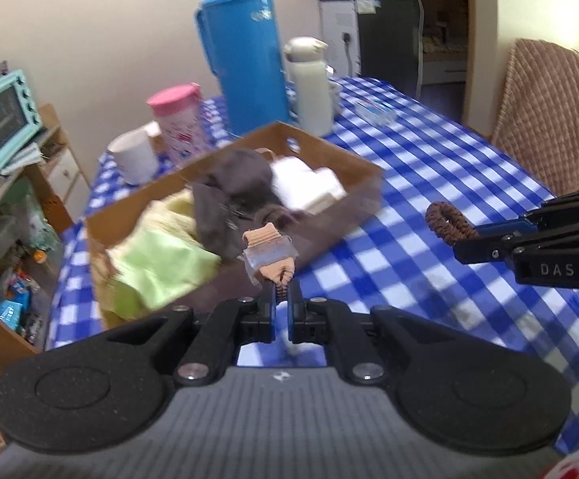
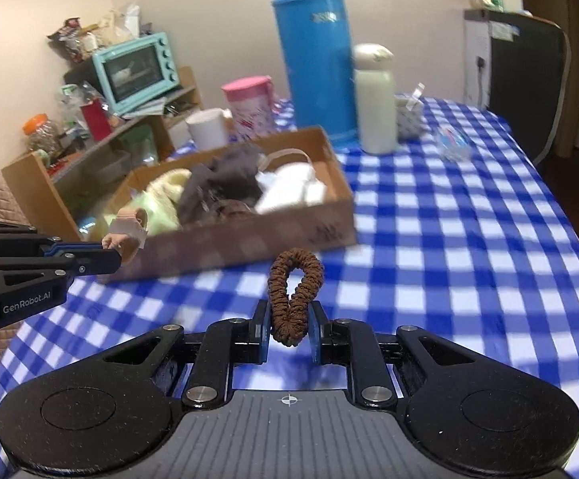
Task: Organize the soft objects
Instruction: 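Lift the sock and hair tie and carry both over the tray, then lower the sock and hair tie into the tray and open both grippers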
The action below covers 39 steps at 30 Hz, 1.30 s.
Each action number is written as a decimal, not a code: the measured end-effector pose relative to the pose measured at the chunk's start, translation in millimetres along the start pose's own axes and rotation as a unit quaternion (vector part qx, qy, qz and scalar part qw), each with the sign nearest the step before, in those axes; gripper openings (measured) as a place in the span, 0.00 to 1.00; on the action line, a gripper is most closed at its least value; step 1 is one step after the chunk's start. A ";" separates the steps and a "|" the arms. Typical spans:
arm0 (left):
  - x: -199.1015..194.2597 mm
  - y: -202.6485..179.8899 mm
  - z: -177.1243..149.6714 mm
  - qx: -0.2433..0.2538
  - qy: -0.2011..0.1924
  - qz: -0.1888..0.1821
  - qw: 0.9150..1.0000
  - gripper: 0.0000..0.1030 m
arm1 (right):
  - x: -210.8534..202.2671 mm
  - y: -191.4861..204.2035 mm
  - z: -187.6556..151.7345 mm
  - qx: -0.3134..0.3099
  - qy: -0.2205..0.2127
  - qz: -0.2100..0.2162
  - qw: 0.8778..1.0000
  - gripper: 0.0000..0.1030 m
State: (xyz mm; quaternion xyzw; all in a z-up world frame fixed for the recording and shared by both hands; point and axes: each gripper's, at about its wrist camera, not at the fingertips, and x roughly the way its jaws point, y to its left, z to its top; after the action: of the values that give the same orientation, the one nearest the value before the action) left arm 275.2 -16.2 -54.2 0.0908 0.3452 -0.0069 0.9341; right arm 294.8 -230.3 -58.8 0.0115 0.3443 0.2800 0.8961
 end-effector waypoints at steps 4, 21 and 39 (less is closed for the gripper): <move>1.1 23.5 7.8 -0.003 -0.011 0.022 1.000 0.06 | 16.4 9.3 24.0 -0.003 -0.013 0.018 1.000 0.19; 76.7 122.8 51.5 -0.025 -0.015 0.075 0.997 0.06 | 124.9 22.8 105.2 -0.022 -0.021 0.009 0.999 0.19; 158.4 164.3 50.4 -0.046 0.028 0.092 0.994 0.24 | 195.6 7.7 127.6 -0.014 -0.008 -0.007 1.000 0.19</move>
State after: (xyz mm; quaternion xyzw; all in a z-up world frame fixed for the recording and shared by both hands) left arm 440.6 144.5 -91.9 0.0794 0.3616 0.0976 0.9238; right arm 489.2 -102.1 -79.2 -0.0007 0.3332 0.2784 0.9008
